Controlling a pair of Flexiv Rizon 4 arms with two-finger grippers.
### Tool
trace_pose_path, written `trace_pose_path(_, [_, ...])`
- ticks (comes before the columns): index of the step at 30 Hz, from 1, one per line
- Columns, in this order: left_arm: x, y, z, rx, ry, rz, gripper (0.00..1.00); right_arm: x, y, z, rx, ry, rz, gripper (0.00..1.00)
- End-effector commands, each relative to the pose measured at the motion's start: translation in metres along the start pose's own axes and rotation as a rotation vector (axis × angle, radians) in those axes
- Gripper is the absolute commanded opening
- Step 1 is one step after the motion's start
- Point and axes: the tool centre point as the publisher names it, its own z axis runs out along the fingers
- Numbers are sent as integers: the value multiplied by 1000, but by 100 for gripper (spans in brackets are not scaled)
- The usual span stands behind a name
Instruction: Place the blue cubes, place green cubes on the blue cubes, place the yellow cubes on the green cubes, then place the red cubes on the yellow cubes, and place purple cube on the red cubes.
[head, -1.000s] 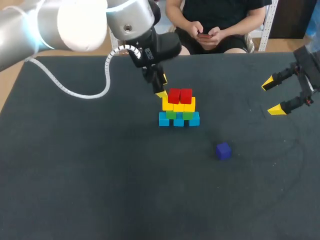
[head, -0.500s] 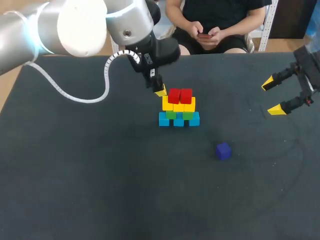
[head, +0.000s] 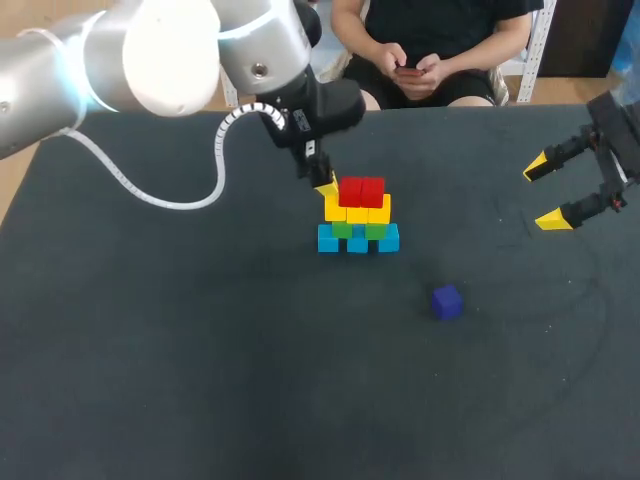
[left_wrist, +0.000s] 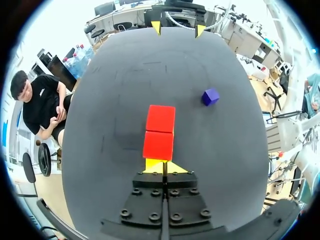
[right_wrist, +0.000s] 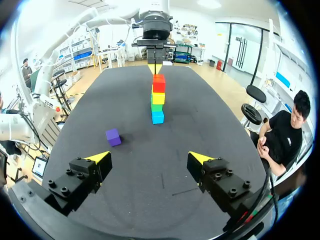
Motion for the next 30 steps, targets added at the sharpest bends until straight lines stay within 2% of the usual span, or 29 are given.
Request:
trace_pose_path(1, [-1, 3, 0, 7, 4, 2, 0, 1, -1, 0, -2, -3, -1, 100])
trace_pose_path(11, [5, 1, -8, 2, 4, -13, 0, 1, -1, 0, -2, -3, -1, 100])
trace_pose_path(12, [6, 0, -10, 1, -2, -16, 29, 1, -1, 0, -2, -3, -1, 100])
trace_pose_path(13, [8, -1, -14, -5, -6, -16, 49, 1, -1, 0, -2, -3, -1, 100])
trace_pose_path(14, [10, -3, -19, -17, -9, -22, 80, 1, -1, 0, -2, -3, -1, 100])
trace_pose_path(15, [12, -4, -23, -20, -14, -23, 100, 1, -1, 0, -2, -3, -1, 100])
trace_pose_path(19, [22, -11, -42, -53, -64, -30, 100, 1, -1, 0, -2, -3, -1, 100])
trace_pose_path(22, [33, -15, -57, -71, -142, -20, 100, 1, -1, 0, -2, -3, -1, 100])
trace_pose_path(26, [52, -18, -68, -88, -172, -6, 100, 1, -1, 0, -2, -3, -1, 100])
trace_pose_path(30, [77, -22, -75, -94, -258, 0, 100, 1, -1, 0, -2, -3, -1, 100])
